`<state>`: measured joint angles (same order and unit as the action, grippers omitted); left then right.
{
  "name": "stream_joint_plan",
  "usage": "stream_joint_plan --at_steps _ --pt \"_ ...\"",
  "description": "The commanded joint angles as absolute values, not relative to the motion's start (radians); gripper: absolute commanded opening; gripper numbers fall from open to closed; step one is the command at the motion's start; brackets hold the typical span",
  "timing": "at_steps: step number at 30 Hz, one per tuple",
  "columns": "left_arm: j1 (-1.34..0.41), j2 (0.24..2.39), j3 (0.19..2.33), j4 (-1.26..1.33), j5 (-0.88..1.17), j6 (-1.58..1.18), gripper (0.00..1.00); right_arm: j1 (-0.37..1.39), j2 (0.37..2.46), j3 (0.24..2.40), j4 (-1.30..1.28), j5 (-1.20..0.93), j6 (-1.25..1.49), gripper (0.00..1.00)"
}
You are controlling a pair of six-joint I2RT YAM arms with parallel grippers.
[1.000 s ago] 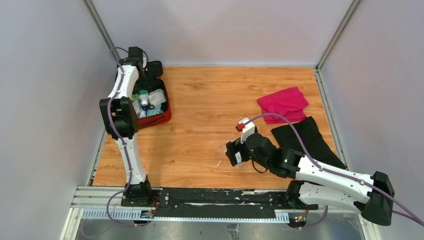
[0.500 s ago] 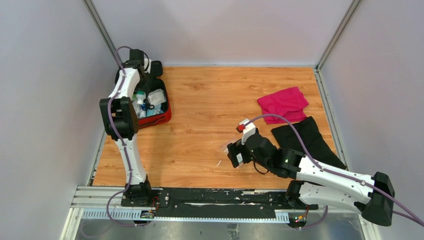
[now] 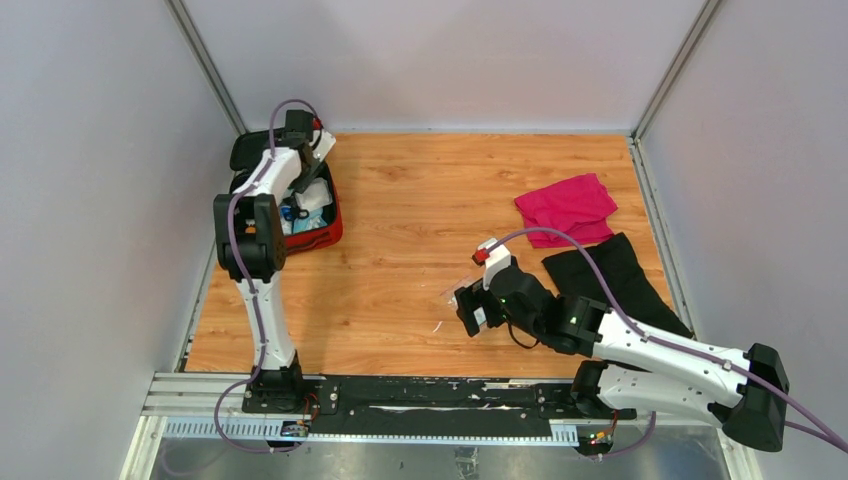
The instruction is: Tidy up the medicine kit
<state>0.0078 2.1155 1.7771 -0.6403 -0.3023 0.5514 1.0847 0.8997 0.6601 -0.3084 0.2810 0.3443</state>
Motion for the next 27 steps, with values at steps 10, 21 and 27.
stream_joint_plan --at_steps 10,21,27 --pt "-0.029 2.086 1.707 -0.405 -0.399 0.695 0.53 1.095 0.924 0.707 -0.351 0.293 0.345 0.99" --pt "-0.032 2.034 1.672 -0.385 -0.371 0.658 0.75 1.095 0.91 0.703 -0.353 0.301 0.352 0.99" --pt "-0.057 1.944 1.663 -0.387 -0.349 0.613 0.77 1.095 0.897 0.702 -0.357 0.339 0.359 0.99"
